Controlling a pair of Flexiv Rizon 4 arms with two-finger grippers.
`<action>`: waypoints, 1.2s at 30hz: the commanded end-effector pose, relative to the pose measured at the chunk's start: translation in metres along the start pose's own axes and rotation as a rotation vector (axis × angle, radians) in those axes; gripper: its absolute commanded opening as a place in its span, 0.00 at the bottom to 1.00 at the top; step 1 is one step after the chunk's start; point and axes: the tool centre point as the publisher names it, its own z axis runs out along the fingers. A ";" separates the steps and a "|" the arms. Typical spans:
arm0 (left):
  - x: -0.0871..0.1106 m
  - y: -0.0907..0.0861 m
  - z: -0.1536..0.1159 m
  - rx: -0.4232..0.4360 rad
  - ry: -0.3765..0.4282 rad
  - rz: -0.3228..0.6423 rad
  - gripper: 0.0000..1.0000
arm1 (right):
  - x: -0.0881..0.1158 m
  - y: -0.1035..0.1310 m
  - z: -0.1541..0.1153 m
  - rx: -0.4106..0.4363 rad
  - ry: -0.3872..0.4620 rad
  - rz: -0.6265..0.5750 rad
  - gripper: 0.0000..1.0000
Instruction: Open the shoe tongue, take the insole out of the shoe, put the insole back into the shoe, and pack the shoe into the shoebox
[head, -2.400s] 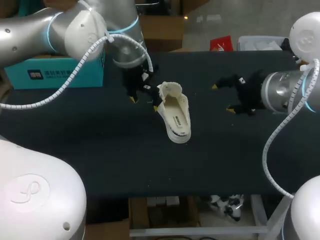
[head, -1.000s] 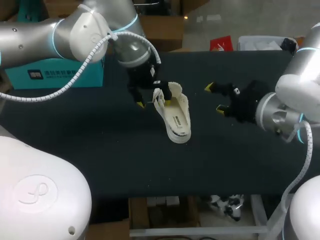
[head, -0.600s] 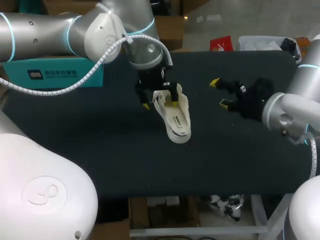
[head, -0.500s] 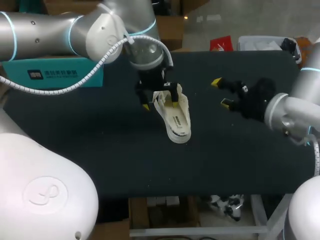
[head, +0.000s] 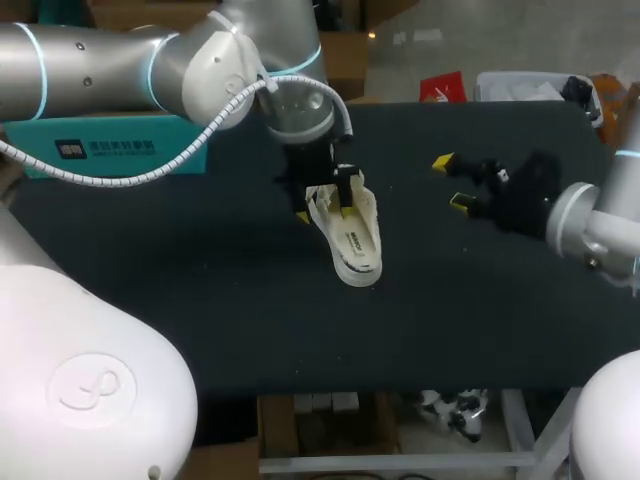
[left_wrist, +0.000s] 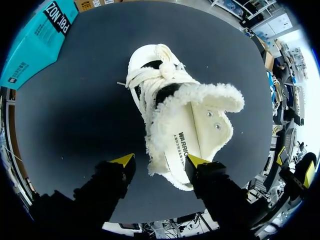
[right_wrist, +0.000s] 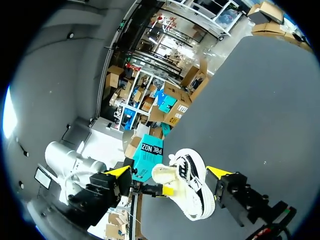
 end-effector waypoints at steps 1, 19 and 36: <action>0.004 0.001 0.005 -0.002 -0.010 -0.004 0.45 | 0.005 0.005 0.000 0.524 -0.019 -0.011 1.00; 0.003 0.001 0.012 0.008 -0.061 -0.063 0.75 | 0.005 0.007 0.001 0.574 0.007 -0.011 1.00; 0.002 -0.010 0.013 -0.023 -0.018 -0.100 0.00 | 0.006 0.012 -0.003 0.625 -0.028 -0.006 1.00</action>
